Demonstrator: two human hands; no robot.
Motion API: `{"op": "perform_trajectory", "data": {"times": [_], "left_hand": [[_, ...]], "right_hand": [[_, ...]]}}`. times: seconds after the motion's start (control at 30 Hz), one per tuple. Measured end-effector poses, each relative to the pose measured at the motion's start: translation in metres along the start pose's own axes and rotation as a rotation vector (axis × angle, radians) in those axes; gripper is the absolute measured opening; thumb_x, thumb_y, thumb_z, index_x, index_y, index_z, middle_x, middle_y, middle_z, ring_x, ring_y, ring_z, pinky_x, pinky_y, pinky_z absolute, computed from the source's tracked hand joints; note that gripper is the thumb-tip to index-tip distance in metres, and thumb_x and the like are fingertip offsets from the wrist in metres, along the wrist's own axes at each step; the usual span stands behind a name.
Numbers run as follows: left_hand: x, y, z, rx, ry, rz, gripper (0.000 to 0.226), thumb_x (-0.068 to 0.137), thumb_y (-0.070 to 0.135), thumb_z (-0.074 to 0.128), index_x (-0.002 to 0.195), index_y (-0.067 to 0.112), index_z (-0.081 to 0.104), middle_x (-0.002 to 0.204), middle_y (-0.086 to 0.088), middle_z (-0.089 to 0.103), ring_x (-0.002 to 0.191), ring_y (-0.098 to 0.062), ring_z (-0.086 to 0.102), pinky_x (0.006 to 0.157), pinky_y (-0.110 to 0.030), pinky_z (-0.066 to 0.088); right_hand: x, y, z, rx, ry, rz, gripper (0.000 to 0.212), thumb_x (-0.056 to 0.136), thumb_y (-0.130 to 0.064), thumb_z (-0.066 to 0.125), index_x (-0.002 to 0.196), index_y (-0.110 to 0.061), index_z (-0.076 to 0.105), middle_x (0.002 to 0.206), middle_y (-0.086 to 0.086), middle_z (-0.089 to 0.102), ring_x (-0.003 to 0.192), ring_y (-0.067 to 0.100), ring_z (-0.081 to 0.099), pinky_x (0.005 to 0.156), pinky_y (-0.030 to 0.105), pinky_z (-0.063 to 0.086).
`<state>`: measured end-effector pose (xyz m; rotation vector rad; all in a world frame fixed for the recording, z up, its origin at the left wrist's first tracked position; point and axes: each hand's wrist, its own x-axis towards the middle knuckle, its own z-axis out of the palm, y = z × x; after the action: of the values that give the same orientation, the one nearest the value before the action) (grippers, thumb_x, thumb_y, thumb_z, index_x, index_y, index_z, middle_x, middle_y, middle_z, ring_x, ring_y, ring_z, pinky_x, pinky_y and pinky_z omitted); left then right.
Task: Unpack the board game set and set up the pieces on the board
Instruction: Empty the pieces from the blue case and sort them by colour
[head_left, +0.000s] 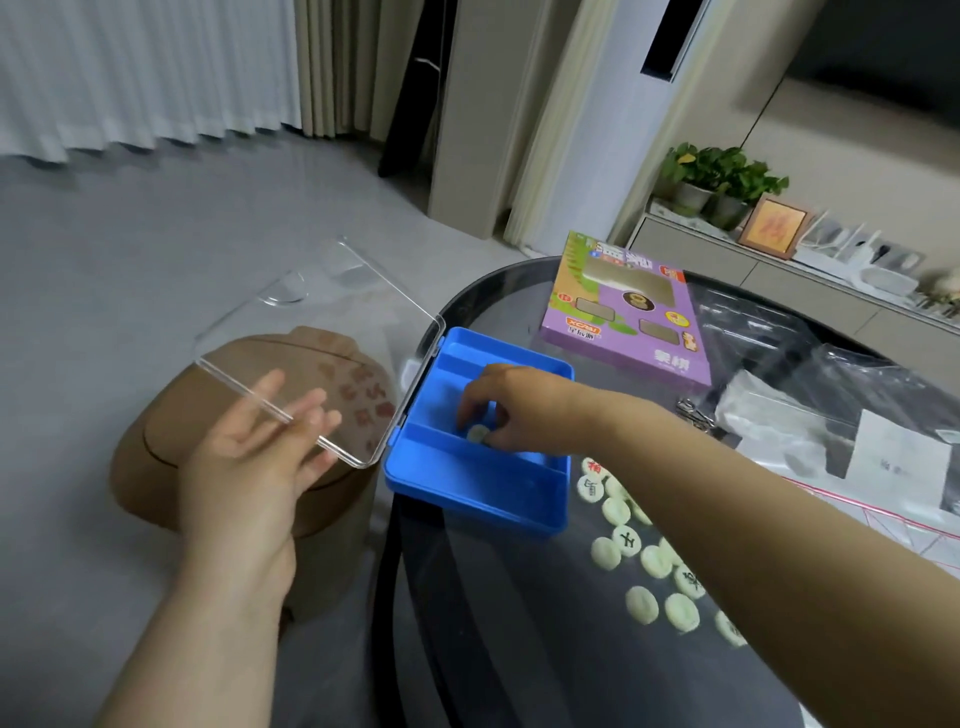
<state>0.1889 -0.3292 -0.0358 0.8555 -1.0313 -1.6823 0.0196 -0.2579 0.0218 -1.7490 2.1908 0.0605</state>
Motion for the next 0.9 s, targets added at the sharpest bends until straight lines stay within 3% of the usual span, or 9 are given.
{"op": "perform_trajectory", "data": {"times": [0.1, 0.3, 0.43, 0.6, 0.77, 0.9], "left_hand": [[0.0, 0.0, 0.001, 0.005, 0.003, -0.003, 0.045, 0.088, -0.003, 0.049, 0.126, 0.019, 0.044, 0.087, 0.005, 0.061, 0.057, 0.004, 0.064, 0.053, -0.007, 0.049], [-0.001, 0.0, -0.001, 0.014, -0.001, -0.018, 0.046, 0.088, -0.002, 0.049, 0.129, 0.017, 0.043, 0.089, 0.005, 0.061, 0.059, 0.004, 0.064, 0.054, -0.008, 0.05], [-0.003, 0.002, 0.0, 0.028, -0.016, -0.022, 0.045, 0.09, 0.001, 0.048, 0.13, 0.019, 0.042, 0.089, 0.007, 0.061, 0.063, 0.003, 0.065, 0.057, -0.012, 0.052], [-0.009, 0.002, 0.006, 0.036, -0.033, -0.03, 0.041, 0.096, 0.008, 0.038, 0.134, 0.024, 0.034, 0.102, 0.001, 0.058, 0.081, -0.009, 0.059, 0.063, -0.028, 0.046], [-0.013, 0.003, 0.011, 0.055, -0.038, -0.026, 0.04, 0.099, 0.014, 0.032, 0.137, 0.026, 0.027, 0.107, -0.004, 0.056, 0.08, -0.015, 0.062, 0.061, -0.031, 0.047], [-0.015, 0.004, 0.011, 0.035, 0.0, -0.04, 0.04, 0.099, 0.013, 0.031, 0.137, 0.024, 0.026, 0.109, -0.007, 0.056, 0.079, -0.016, 0.061, 0.058, -0.03, 0.048]], "right_hand": [[0.004, -0.004, 0.002, -0.009, 0.0, 0.029, 0.023, 0.088, -0.009, 0.049, 0.108, -0.012, 0.06, 0.102, 0.002, 0.054, 0.09, 0.016, 0.048, 0.081, 0.024, 0.039], [0.006, -0.002, 0.006, 0.003, 0.038, 0.122, 0.031, 0.087, -0.01, 0.05, 0.117, -0.011, 0.052, 0.12, 0.007, 0.054, 0.106, 0.023, 0.051, 0.082, 0.024, 0.038], [-0.004, 0.003, 0.006, 0.03, 0.12, 0.139, 0.029, 0.086, -0.01, 0.051, 0.114, -0.011, 0.055, 0.117, 0.006, 0.051, 0.092, 0.017, 0.047, 0.075, 0.021, 0.036], [-0.04, 0.014, -0.005, 0.14, 0.291, 0.144, 0.023, 0.081, -0.005, 0.053, 0.102, -0.009, 0.062, 0.095, 0.0, 0.045, 0.081, 0.014, 0.044, 0.071, 0.019, 0.036], [-0.084, 0.026, 0.004, 0.144, 0.213, 0.183, 0.021, 0.078, -0.005, 0.055, 0.078, -0.026, 0.055, 0.077, -0.012, 0.042, 0.068, 0.007, 0.044, 0.06, 0.011, 0.033], [-0.099, 0.032, 0.019, 0.118, 0.147, 0.244, 0.019, 0.079, -0.008, 0.055, 0.092, -0.019, 0.062, 0.08, -0.008, 0.043, 0.079, 0.014, 0.046, 0.071, 0.019, 0.037]]}}
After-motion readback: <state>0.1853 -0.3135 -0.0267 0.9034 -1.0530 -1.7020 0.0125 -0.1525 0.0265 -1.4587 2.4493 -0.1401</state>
